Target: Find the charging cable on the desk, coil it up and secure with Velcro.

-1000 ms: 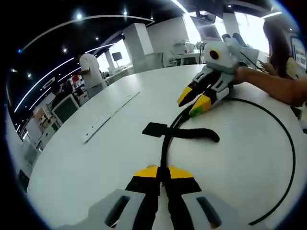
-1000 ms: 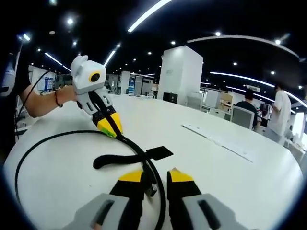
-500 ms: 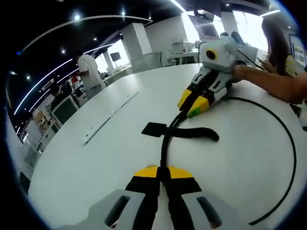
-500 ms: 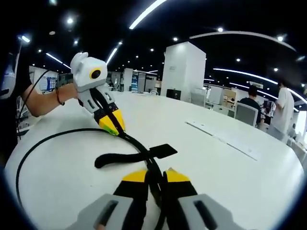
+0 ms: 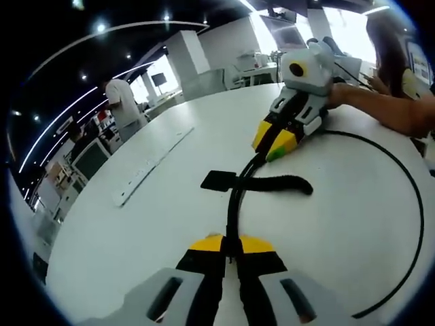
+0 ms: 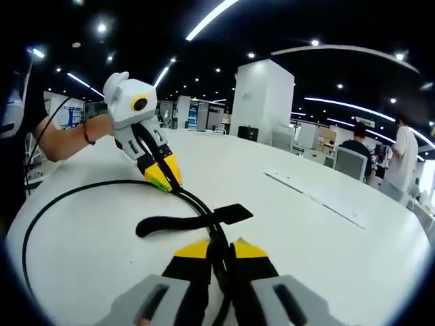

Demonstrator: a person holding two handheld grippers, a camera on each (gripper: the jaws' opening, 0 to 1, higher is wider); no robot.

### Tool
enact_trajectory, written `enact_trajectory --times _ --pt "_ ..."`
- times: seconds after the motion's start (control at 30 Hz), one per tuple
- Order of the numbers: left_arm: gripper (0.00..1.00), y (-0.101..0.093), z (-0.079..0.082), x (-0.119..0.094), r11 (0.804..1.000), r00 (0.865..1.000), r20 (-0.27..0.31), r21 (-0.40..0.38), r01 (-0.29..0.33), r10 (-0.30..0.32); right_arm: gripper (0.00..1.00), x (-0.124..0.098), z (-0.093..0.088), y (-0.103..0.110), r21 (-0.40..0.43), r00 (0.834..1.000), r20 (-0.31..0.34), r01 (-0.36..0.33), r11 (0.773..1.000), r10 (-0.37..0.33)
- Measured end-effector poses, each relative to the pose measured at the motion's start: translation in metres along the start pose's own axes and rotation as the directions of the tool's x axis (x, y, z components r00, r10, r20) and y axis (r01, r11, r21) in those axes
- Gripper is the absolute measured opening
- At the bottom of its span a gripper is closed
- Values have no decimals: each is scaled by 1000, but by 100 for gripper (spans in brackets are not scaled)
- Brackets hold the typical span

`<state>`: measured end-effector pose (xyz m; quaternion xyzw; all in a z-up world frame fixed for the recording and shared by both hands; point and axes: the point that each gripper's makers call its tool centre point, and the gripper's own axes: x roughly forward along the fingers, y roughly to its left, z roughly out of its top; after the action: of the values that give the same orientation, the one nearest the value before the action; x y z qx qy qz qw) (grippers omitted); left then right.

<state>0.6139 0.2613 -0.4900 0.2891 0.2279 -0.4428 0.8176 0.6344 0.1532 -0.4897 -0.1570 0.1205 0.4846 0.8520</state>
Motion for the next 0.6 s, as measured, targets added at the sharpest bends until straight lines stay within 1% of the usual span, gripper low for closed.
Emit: enact_trajectory --times 0.03,0.13,0.33,0.37,0.53,0.6 --pt "12 -1 0 0 1000 1000 1 -4 4 -4 12 0 0 0 1 1000 0 0 1000 0" --pt "12 0 0 1 1000 1000 0 -15 3 -3 12 0 0 -1 0 1000 0 1 1000 -1" --pt "10 1 1 3 1000 1000 -18 -25 8 -9 12 -1 0 -3 1 1000 -1 3 1000 -3" --pt "10 2 0 2 999 1000 -19 -41 15 -16 12 -1 0 -3 1 1000 -2 3 1000 -3" --pt "9 1 0 3 998 999 -23 -55 29 -30 12 -1 1 -4 1 1000 -2 4 1000 -4" --pt "9 1 0 2 997 999 -19 -73 35 -36 12 -1 1 -4 -1 1000 -3 4 1000 -4"
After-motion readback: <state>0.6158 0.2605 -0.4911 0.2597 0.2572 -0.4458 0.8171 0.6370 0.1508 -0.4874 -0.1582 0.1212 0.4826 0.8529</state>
